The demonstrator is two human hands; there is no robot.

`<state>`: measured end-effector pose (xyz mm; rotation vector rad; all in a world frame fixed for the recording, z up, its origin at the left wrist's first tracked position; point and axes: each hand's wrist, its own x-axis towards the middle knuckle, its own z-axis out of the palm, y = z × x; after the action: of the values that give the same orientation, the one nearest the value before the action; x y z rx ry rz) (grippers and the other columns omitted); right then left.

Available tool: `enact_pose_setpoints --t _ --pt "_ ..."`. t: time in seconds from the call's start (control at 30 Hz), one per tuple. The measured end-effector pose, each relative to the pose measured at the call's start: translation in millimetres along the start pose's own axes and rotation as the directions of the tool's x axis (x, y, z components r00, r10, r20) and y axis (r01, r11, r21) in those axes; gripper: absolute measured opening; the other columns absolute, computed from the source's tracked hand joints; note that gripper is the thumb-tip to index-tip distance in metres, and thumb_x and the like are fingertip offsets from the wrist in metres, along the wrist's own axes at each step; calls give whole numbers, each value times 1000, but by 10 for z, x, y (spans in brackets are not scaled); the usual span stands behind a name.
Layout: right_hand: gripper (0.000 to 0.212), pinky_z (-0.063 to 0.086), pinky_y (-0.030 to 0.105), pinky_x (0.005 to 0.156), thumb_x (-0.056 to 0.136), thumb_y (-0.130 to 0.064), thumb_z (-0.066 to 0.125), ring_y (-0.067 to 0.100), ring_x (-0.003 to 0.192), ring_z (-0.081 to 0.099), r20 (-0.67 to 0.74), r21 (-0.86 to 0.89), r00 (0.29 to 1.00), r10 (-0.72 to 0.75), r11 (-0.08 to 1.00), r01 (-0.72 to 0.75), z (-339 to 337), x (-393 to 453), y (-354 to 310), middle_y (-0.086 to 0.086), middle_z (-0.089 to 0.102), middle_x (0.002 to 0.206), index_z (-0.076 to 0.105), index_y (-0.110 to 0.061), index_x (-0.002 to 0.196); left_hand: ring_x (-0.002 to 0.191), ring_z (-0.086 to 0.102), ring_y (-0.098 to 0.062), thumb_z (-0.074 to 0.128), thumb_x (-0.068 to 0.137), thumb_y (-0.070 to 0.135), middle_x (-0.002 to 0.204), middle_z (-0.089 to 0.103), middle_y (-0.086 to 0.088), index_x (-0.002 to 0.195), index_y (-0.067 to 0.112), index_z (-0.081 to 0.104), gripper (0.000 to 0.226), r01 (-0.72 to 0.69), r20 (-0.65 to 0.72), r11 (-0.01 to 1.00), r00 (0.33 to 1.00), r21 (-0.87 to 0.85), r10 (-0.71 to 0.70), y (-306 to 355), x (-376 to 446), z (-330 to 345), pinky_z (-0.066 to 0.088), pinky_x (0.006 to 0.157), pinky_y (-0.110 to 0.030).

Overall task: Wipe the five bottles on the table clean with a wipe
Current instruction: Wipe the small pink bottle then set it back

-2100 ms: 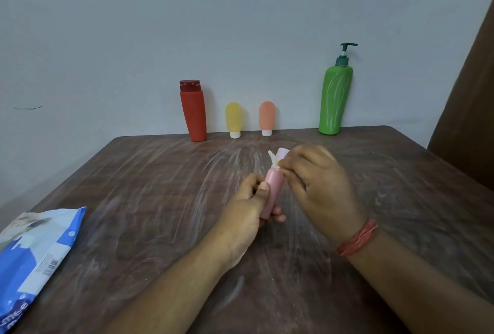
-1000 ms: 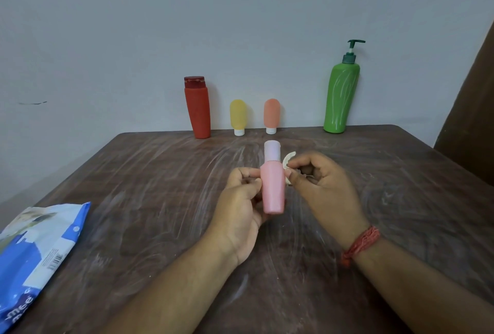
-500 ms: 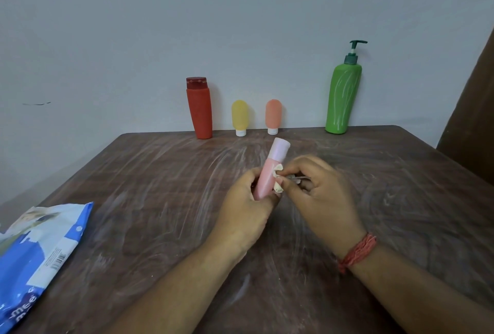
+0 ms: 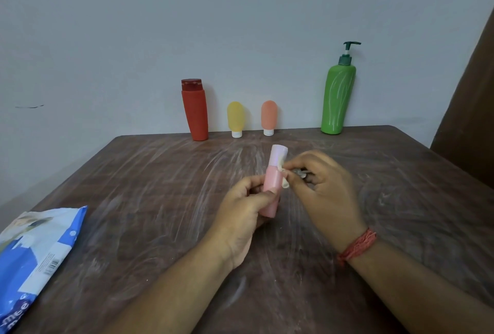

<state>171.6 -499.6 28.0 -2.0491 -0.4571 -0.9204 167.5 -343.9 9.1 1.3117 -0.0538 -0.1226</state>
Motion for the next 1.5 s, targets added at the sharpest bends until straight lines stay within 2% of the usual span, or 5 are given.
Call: enact_pose_setpoints --t 0.43,0.77,1.0,1.2,1.5 --pt "10 58 34 73 86 -9 75 10 86 67 -23 90 998 52 995 -50 -46 2 -5 -13 66 92 75 -18 91 108 67 -35 82 83 19 99 72 3 100 33 74 23 -155 33 979 988 131 152 -63 69 -35 61 86 -41" --pt "6 53 23 75 85 -8 77 3 88 65 245 57 961 -130 991 119 89 -107 -141 -8 68 90 75 -14 86 86 74 -23 71 79 8 97 71 -13 122 5 62 44 -109 -61 914 994 -392 92 158 111 -111 61 66 -32" --pt "13 52 22 73 84 -3 74 8 87 64 46 18 998 -49 999 48 -2 -33 -72 -12 65 91 74 -15 90 95 74 -25 60 96 1 105 76 -11 120 8 63 25 26 104 971 995 -239 -2 19 48 -23 61 88 -40" --pt "9 54 24 73 84 -6 76 5 86 64 248 33 961 -123 992 119 24 -77 -62 -9 66 91 73 -14 87 98 65 -29 60 95 2 110 65 -19 124 1 60 29 -16 5 955 1000 -296 19 89 66 -104 57 87 -41" --pt "9 53 28 76 84 -2 75 7 88 64 104 -1 984 -144 989 145 -84 7 -51 -4 67 94 72 -10 88 97 73 -20 68 85 10 104 74 -13 119 9 66 34 -71 85 969 992 -235 94 13 13 6 60 88 -33"
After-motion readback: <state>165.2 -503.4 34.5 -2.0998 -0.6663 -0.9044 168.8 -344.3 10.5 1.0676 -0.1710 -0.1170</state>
